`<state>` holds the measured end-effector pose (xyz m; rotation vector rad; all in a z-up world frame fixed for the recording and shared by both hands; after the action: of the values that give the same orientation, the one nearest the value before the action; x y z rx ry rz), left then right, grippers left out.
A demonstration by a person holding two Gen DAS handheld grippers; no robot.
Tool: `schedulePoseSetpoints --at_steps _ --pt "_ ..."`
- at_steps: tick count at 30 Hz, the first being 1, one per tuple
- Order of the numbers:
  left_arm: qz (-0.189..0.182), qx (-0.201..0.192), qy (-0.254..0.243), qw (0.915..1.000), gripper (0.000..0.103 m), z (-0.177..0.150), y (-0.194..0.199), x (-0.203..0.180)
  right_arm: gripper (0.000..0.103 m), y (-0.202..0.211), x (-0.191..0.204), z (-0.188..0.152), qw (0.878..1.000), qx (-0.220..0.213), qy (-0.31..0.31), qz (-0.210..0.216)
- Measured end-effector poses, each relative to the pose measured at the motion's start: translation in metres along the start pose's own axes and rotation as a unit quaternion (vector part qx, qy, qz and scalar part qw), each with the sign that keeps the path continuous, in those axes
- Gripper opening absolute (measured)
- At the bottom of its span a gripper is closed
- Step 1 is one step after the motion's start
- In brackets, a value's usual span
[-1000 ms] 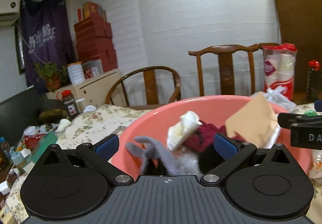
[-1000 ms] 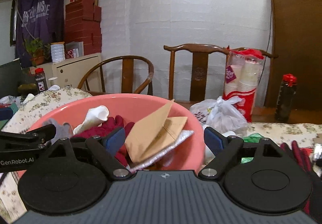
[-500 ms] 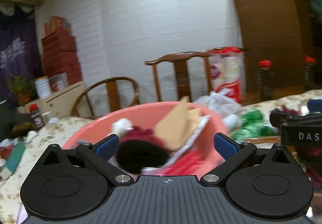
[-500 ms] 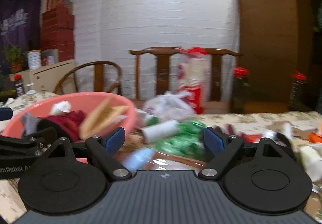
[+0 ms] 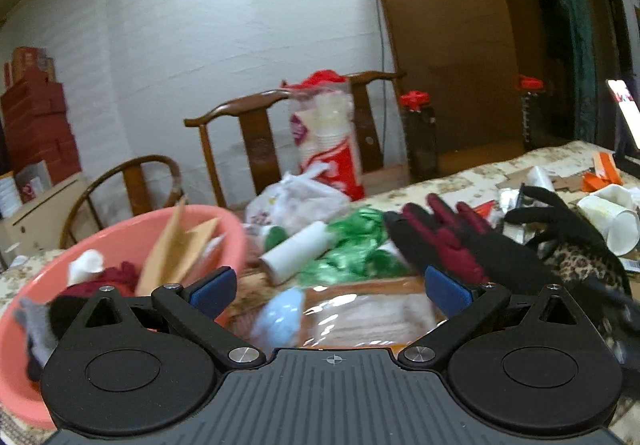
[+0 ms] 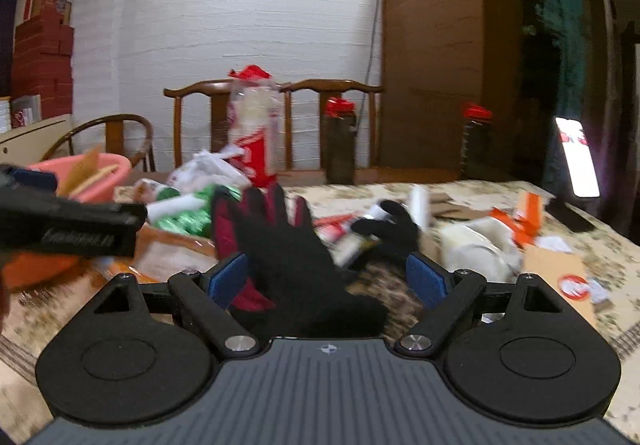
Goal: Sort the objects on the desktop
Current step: 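Grasp the black-and-red glove with the right gripper while the left grips its cuff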
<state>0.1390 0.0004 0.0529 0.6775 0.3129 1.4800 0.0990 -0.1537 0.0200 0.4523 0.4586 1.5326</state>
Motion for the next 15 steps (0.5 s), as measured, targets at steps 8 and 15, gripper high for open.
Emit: schedulePoseSetpoints --at_steps 8,15 --pt "0.008 0.005 -0.003 0.9999 0.103 0.017 -0.033 -0.036 0.089 -0.009 -0.012 -0.021 1.0 0.008 0.027 -0.006" --pt "-0.001 0.019 0.001 0.9998 0.103 0.017 -0.054 -0.045 0.092 -0.019 -0.001 -0.022 0.999 0.004 0.053 0.005"
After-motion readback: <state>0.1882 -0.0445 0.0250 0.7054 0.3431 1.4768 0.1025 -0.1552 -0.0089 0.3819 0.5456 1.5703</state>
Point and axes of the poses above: each gripper's, at about its wrist camera, not at the fingertips, and y roughly against the way its jaws point, x to its left, z to its top, the point moved 3 cm from there along -y, roughly the way its jaws point, and after that the axes turned 13 degrees about x, right-handed, at the moved point
